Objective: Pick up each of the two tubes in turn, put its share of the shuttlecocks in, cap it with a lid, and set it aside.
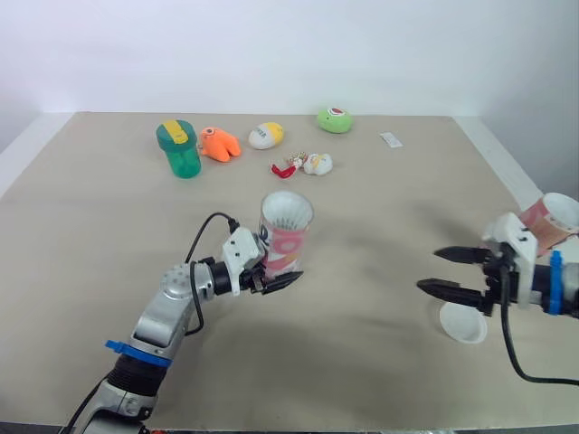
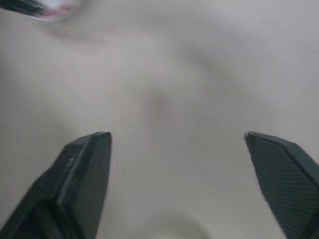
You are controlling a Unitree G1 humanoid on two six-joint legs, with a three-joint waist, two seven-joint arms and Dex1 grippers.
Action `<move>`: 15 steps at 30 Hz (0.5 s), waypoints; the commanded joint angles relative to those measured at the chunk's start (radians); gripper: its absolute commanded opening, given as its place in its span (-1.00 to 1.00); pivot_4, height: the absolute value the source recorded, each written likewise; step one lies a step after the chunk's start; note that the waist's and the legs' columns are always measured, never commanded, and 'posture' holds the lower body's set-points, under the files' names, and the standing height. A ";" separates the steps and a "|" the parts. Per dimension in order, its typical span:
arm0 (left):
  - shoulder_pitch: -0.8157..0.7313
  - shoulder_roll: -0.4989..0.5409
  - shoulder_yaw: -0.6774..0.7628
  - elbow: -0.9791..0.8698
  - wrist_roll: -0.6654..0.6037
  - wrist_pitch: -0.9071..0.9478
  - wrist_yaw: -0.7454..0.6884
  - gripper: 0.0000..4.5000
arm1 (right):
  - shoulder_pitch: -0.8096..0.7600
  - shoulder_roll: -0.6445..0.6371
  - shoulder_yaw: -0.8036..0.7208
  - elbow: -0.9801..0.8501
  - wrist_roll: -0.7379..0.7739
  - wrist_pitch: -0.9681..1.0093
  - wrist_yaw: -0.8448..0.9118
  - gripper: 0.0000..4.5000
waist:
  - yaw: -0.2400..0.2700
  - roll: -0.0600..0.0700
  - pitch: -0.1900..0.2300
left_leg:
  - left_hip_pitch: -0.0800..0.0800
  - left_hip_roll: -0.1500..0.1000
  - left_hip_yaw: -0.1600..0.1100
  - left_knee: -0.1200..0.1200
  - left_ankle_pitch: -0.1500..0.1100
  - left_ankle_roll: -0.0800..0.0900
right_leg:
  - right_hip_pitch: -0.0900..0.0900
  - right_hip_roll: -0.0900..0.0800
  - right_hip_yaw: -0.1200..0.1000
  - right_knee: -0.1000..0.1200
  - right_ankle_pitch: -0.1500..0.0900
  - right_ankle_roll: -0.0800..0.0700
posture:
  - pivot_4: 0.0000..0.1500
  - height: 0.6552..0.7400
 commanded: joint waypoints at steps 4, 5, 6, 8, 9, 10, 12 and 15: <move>0.026 -0.047 -0.003 0.120 0.018 -0.140 0.029 0.54 | 0.068 -0.009 -0.050 0.075 -0.057 -0.116 -0.018 1.00 | 0.000 0.001 -0.001 | 0.000 0.000 0.002 0.001 0.002 0.001 | 0.000 0.000 0.002 0.000 0.001 -0.002 | 1.00 1.00; 0.033 -0.050 -0.006 0.131 0.022 -0.149 0.028 0.54 | 0.077 -0.006 -0.043 0.085 -0.065 -0.129 -0.022 1.00 | 0.000 0.002 -0.001 | 0.000 0.000 0.002 0.002 0.002 0.001 | 0.001 0.000 0.002 0.000 0.001 -0.002 | 1.00 1.00; 0.037 -0.052 -0.007 0.137 0.021 -0.152 0.029 0.54 | 0.085 -0.005 -0.034 0.094 -0.076 -0.143 -0.025 1.00 | 0.000 0.002 -0.001 | 0.000 0.000 0.003 0.003 0.002 0.001 | 0.001 0.000 0.003 0.000 0.001 -0.001 | 1.00 1.00; 0.042 -0.053 -0.008 0.141 0.019 -0.151 0.031 0.54 | 0.093 -0.005 -0.012 0.109 -0.096 -0.165 -0.031 1.00 | 0.000 0.002 -0.002 | 0.000 0.000 0.003 0.003 0.002 0.001 | 0.001 0.000 0.003 0.000 0.001 -0.001 | 1.00 1.00; 0.044 -0.054 -0.009 0.142 0.020 -0.151 0.033 0.54 | 0.092 -0.004 -0.001 0.119 -0.103 -0.178 -0.033 1.00 | 0.000 0.002 -0.002 | 0.000 0.000 0.003 0.003 0.002 0.001 | 0.001 0.000 0.003 0.000 0.001 -0.001 | 1.00 1.00; 0.045 -0.055 -0.009 0.142 0.020 -0.150 0.034 0.54 | 0.089 -0.001 0.008 0.129 -0.109 -0.186 -0.036 1.00 | 0.000 0.003 -0.002 | 0.000 0.000 0.003 0.003 0.002 0.001 | 0.001 0.000 0.003 0.000 0.001 -0.001 | 1.00 1.00; 0.046 -0.055 -0.009 0.143 0.019 -0.150 0.037 0.54 | 0.084 0.002 0.034 0.152 -0.123 -0.207 -0.037 1.00 | 0.000 0.003 -0.003 | 0.000 0.000 0.003 0.003 0.002 0.001 | 0.001 0.000 0.003 0.000 0.001 -0.001 | 1.00 1.00; 0.045 -0.056 -0.008 0.147 0.016 -0.144 0.040 0.54 | 0.077 -0.001 0.067 0.179 -0.143 -0.235 -0.037 1.00 | 0.000 0.004 -0.003 | 0.000 0.000 0.003 0.002 0.002 0.001 | 0.001 0.000 0.003 0.000 0.001 -0.001 | 1.00 1.00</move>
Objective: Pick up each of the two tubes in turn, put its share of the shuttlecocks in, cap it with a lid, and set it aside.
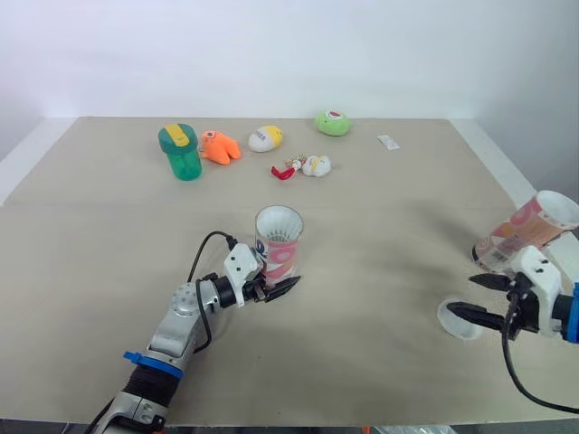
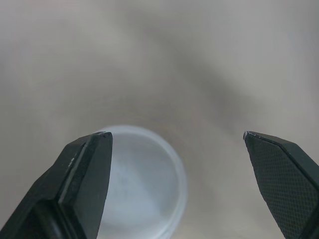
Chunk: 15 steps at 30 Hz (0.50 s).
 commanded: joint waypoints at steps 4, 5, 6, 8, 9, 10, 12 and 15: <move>0.015 0.003 -0.014 0.028 0.009 0.023 -0.002 0.54 | -0.013 -0.012 0.035 0.035 -0.026 -0.048 0.006 0.77 | 0.000 0.001 -0.001 | 0.000 0.000 0.000 0.000 0.000 0.000 | 0.000 0.000 0.000 0.000 0.000 0.000 | 1.00 1.00; 0.014 0.002 -0.014 0.028 0.009 0.023 -0.003 0.54 | -0.012 -0.013 0.039 0.037 -0.024 -0.043 0.009 0.70 | 0.000 0.001 -0.001 | 0.000 0.000 0.000 0.000 0.000 0.000 | 0.000 0.000 0.000 0.000 0.000 0.000 | 1.00 1.00; 0.015 0.002 -0.013 0.028 0.008 0.023 -0.002 0.54 | -0.009 -0.016 0.042 0.038 -0.023 -0.039 0.013 0.52 | 0.000 0.001 -0.001 | 0.000 0.000 0.000 0.000 0.000 0.000 | 0.000 0.000 0.000 0.000 0.000 0.000 | 1.00 1.00; 0.013 0.001 -0.012 0.032 0.008 0.027 -0.001 0.54 | -0.005 -0.018 0.043 0.038 -0.023 -0.037 0.018 0.14 | 0.000 0.001 -0.001 | 0.001 0.000 0.000 0.000 0.000 0.000 | 0.001 0.000 0.000 0.000 0.000 0.000 | 1.00 1.00; 0.013 0.001 -0.012 0.036 0.008 0.027 -0.002 0.54 | -0.005 -0.017 0.043 0.037 -0.022 -0.035 0.020 -0.06 | 0.000 0.001 -0.001 | 0.001 0.000 0.000 0.000 0.000 0.000 | 0.001 0.000 0.000 0.000 0.000 0.000 | 1.00 1.00; 0.012 0.001 -0.012 0.038 0.009 0.027 -0.002 0.54 | -0.005 -0.016 0.042 0.036 -0.018 -0.029 0.023 -0.30 | 0.000 0.001 -0.001 | 0.001 0.000 0.000 0.000 0.000 0.000 | 0.001 0.000 0.000 0.000 0.000 0.000 | 1.00 1.00; 0.012 0.002 -0.012 0.040 0.008 0.028 -0.004 0.54 | -0.004 -0.016 0.039 0.028 -0.004 -0.010 0.034 -0.70 | 0.000 0.000 -0.001 | 0.001 0.000 0.000 0.000 0.000 0.000 | 0.001 0.000 0.000 0.000 0.000 0.000 | 1.00 1.00; 0.010 0.002 -0.011 0.041 0.006 0.030 -0.007 0.54 | -0.013 -0.013 0.028 0.013 0.026 0.024 0.043 -0.93 | 0.000 0.000 -0.002 | 0.004 0.000 0.000 0.000 0.000 0.000 | 0.003 0.000 0.000 0.000 0.000 0.000 | 1.00 1.00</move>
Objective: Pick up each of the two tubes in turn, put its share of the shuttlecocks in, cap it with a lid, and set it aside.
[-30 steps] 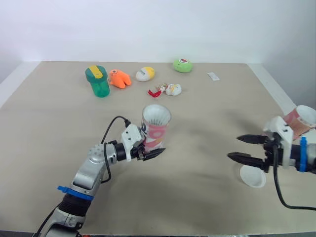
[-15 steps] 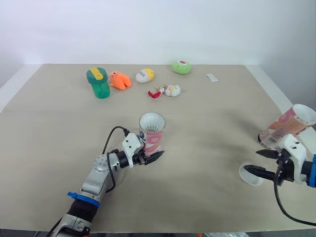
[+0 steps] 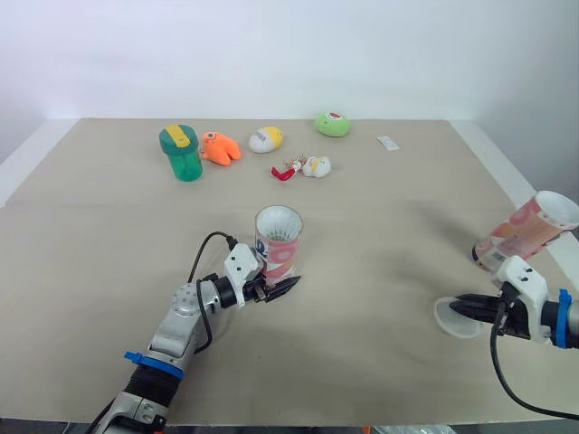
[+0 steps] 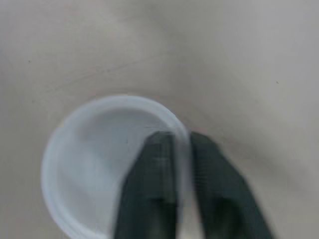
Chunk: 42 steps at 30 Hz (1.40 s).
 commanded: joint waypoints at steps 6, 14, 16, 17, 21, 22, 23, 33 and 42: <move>0.001 0.013 -0.013 0.046 0.012 0.020 -0.013 0.54 | -0.216 -0.008 -0.055 -0.171 0.249 0.229 -0.001 -0.93 | -0.013 0.002 0.000 | 0.001 0.000 0.001 0.000 0.000 0.000 | 0.000 0.000 0.001 0.000 0.001 0.000 | 1.00 1.00; -0.032 0.005 -0.019 0.096 0.025 0.000 -0.019 0.54 | -0.866 0.216 0.253 -0.355 0.385 0.384 -0.122 -0.93 | -0.019 -0.002 -0.004 | 0.008 -0.001 -0.005 -0.005 0.001 0.000 | 0.002 0.003 0.002 0.000 0.002 -0.004 | 1.00 1.00; -0.034 0.005 -0.017 0.098 0.025 -0.002 -0.017 0.54 | -0.953 0.277 0.330 -0.347 0.356 0.365 -0.133 -0.93 | -0.013 -0.004 -0.004 | 0.006 0.000 -0.008 -0.006 0.000 -0.001 | -0.001 0.003 -0.002 -0.001 -0.002 -0.005 | 1.00 1.00; -0.033 0.005 -0.017 0.097 0.025 -0.003 -0.015 0.54 | -0.985 0.298 0.364 -0.338 0.338 0.353 -0.128 -0.93 | -0.014 -0.002 -0.005 | 0.005 0.000 -0.007 -0.006 -0.001 -0.002 | -0.001 0.002 -0.002 -0.001 -0.004 -0.005 | 1.00 1.00; -0.021 0.007 -0.014 0.072 0.024 0.007 -0.006 0.54 | -1.070 0.350 0.498 -0.282 0.225 0.282 -0.092 -0.93 | -0.014 -0.002 -0.005 | -0.005 -0.002 -0.005 -0.005 -0.003 -0.003 | -0.005 0.000 0.000 -0.001 0.000 -0.001 | 1.00 1.00; -0.017 0.008 -0.015 0.068 0.025 0.008 -0.003 0.54 | -1.079 0.362 0.510 -0.267 0.216 0.274 -0.086 -0.93 | -0.014 -0.002 -0.005 | -0.005 -0.002 -0.006 -0.005 -0.003 -0.003 | -0.005 -0.001 -0.001 -0.001 0.000 -0.001 | 1.00 1.00; -0.012 0.008 -0.015 0.064 0.027 0.009 0.001 0.54 | -1.092 0.374 0.531 -0.249 0.195 0.263 -0.082 -0.93 | -0.014 -0.002 -0.005 | -0.005 -0.002 -0.007 -0.005 -0.003 -0.003 | -0.005 0.000 -0.002 -0.001 0.000 -0.001 | 1.00 1.00; 0.018 0.006 -0.019 0.030 0.028 0.022 0.026 0.54 | -1.129 0.403 0.632 -0.137 0.028 0.165 -0.023 -0.93 | -0.019 -0.002 -0.005 | -0.004 0.001 -0.008 -0.005 -0.003 -0.003 | -0.005 0.003 -0.003 -0.001 -0.001 -0.001 | 1.00 1.00; 0.009 0.009 -0.023 0.036 0.032 0.021 0.021 0.54 | -1.134 0.430 0.651 -0.103 -0.042 0.125 0.006 -0.93 | -0.019 -0.002 -0.005 | -0.004 0.001 -0.008 -0.005 -0.003 -0.003 | -0.005 0.003 -0.003 -0.001 -0.001 -0.001 | 1.00 1.00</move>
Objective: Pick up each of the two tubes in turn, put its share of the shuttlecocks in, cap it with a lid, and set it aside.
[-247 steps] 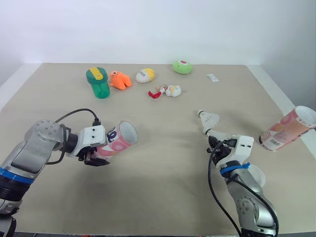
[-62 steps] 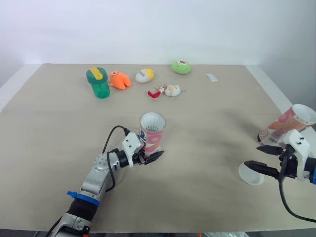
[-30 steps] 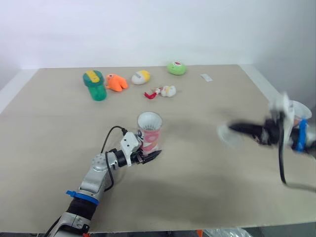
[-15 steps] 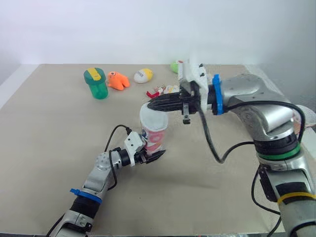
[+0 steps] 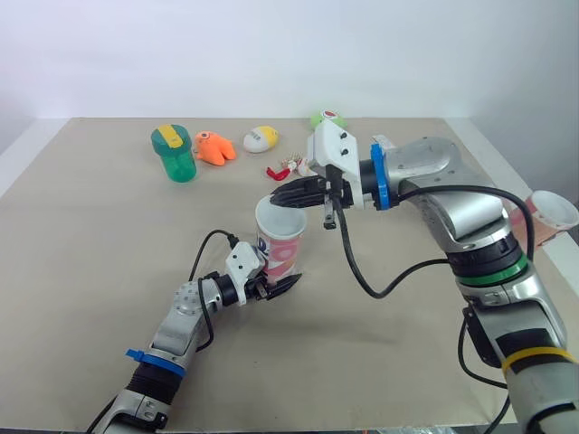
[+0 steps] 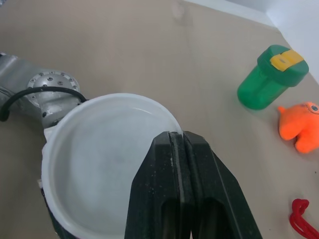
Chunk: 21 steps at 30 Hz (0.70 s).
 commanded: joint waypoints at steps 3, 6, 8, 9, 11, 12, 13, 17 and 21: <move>0.022 0.014 -0.021 0.027 0.024 0.032 -0.003 0.54 | -0.031 0.004 0.005 0.002 -0.051 -0.043 0.021 -0.93 | 0.000 0.000 0.000 | 0.000 0.000 0.000 0.000 0.000 0.000 | 0.000 0.000 0.000 0.000 0.000 0.000 | 1.00 1.00; 0.025 0.015 -0.023 0.025 0.025 0.032 -0.003 0.54 | -0.030 -0.001 0.017 0.001 -0.078 -0.063 0.036 -0.93 | 0.000 0.000 0.000 | 0.000 0.000 0.000 0.000 0.000 0.000 | 0.000 0.000 0.000 0.000 0.000 0.000 | 1.00 1.00; 0.027 0.016 -0.023 0.022 0.025 0.034 -0.002 0.54 | -0.033 -0.009 0.026 0.000 -0.102 -0.079 0.043 -0.93 | 0.000 0.000 0.000 | 0.000 0.000 0.000 0.000 0.000 0.000 | 0.000 0.000 0.000 0.000 0.000 0.000 | 1.00 1.00; 0.028 0.016 -0.023 0.021 0.025 0.035 -0.003 0.54 | -0.036 -0.012 0.030 0.002 -0.115 -0.088 0.044 -0.93 | 0.000 0.000 0.000 | 0.000 0.000 0.000 0.000 0.000 0.000 | 0.000 0.000 0.000 0.000 0.000 0.000 | 1.00 1.00; 0.029 0.018 -0.024 0.020 0.025 0.037 -0.003 0.54 | -0.041 -0.017 0.033 0.005 -0.136 -0.104 0.049 -0.93 | 0.000 0.000 0.000 | 0.000 0.000 0.000 0.000 0.000 0.000 | 0.000 0.000 0.000 0.000 0.000 0.000 | 1.00 1.00; 0.029 0.018 -0.024 0.019 0.025 0.037 -0.003 0.54 | -0.042 -0.018 0.034 0.006 -0.145 -0.109 0.052 -0.93 | 0.000 0.000 0.000 | 0.000 0.000 0.000 0.000 0.000 0.000 | 0.000 0.000 0.000 0.000 0.000 0.000 | 1.00 1.00; 0.029 0.019 -0.024 0.018 0.025 0.038 -0.003 0.54 | -0.044 -0.020 0.035 0.007 -0.152 -0.115 0.055 -0.93 | 0.000 0.000 0.000 | 0.000 0.000 0.000 0.000 0.000 0.000 | 0.000 0.000 0.000 0.000 0.000 0.000 | 1.00 1.00; 0.029 0.020 -0.026 0.015 0.024 0.042 -0.005 0.54 | -0.052 -0.029 0.037 0.006 -0.175 -0.132 0.068 -0.93 | 0.000 0.000 0.000 | 0.000 0.000 0.000 0.000 0.000 0.000 | 0.000 0.000 0.000 0.000 0.000 0.000 | 1.00 1.00; 0.027 0.019 -0.028 0.014 0.023 0.045 -0.006 0.54 | -0.055 -0.037 0.038 0.002 -0.195 -0.144 0.077 -0.93 | 0.000 0.000 0.000 | 0.000 0.000 0.000 0.000 0.000 0.000 | 0.000 0.000 0.000 0.000 0.000 0.000 | 1.00 1.00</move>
